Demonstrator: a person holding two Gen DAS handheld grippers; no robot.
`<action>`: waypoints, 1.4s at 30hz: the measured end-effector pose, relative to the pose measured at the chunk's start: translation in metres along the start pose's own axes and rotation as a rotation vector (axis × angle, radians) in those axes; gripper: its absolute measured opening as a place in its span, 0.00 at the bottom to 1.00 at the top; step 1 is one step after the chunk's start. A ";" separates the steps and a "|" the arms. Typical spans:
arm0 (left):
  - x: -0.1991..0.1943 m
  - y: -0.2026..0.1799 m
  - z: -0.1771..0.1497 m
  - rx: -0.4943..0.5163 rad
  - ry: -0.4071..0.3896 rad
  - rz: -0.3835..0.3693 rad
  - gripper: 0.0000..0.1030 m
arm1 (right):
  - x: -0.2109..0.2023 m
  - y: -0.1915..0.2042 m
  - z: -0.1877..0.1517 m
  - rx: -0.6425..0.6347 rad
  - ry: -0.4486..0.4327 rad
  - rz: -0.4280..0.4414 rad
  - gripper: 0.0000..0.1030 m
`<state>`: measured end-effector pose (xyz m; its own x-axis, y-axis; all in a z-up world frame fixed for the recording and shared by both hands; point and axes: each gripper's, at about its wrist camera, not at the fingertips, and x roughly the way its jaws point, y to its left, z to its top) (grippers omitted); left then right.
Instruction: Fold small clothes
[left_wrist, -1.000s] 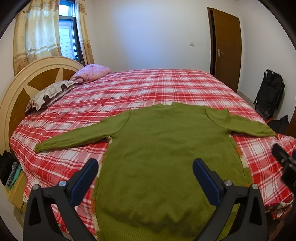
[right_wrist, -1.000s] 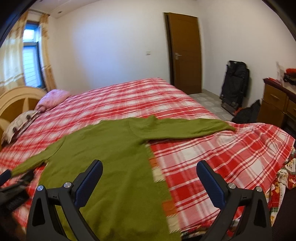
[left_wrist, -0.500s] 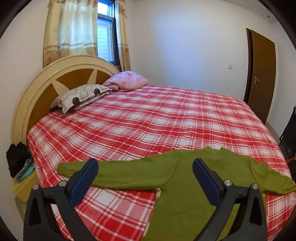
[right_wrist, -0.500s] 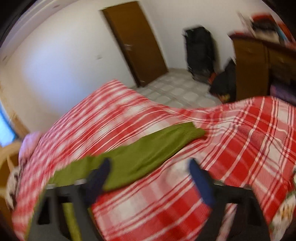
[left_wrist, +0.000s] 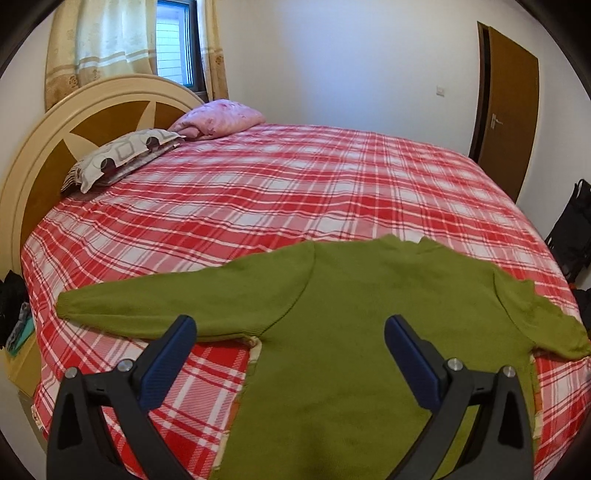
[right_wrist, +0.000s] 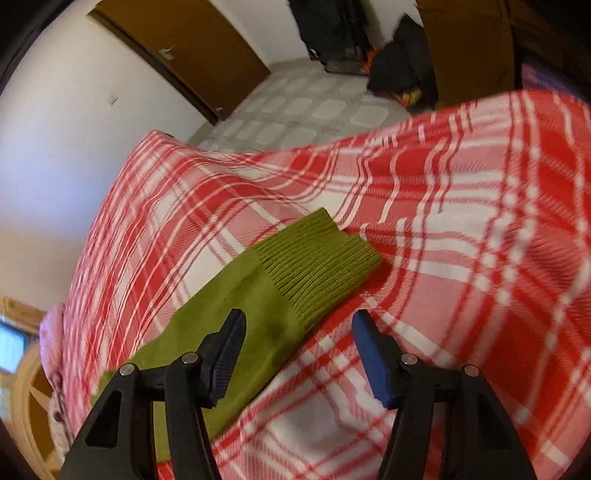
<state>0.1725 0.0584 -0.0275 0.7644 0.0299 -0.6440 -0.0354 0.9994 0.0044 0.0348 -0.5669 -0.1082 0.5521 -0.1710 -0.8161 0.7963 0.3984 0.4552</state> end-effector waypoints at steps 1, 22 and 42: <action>0.002 -0.002 -0.001 0.000 0.003 -0.001 1.00 | 0.000 0.001 0.004 -0.004 -0.031 -0.024 0.58; 0.019 -0.008 -0.013 -0.012 0.094 -0.035 1.00 | -0.058 0.050 -0.006 -0.186 -0.262 0.021 0.09; -0.002 0.064 -0.026 -0.104 0.025 0.018 1.00 | -0.099 0.322 -0.263 -0.857 -0.141 0.417 0.02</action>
<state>0.1524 0.1223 -0.0455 0.7471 0.0457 -0.6631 -0.1162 0.9912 -0.0626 0.1715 -0.1845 0.0253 0.8190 0.0484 -0.5717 0.1095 0.9649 0.2386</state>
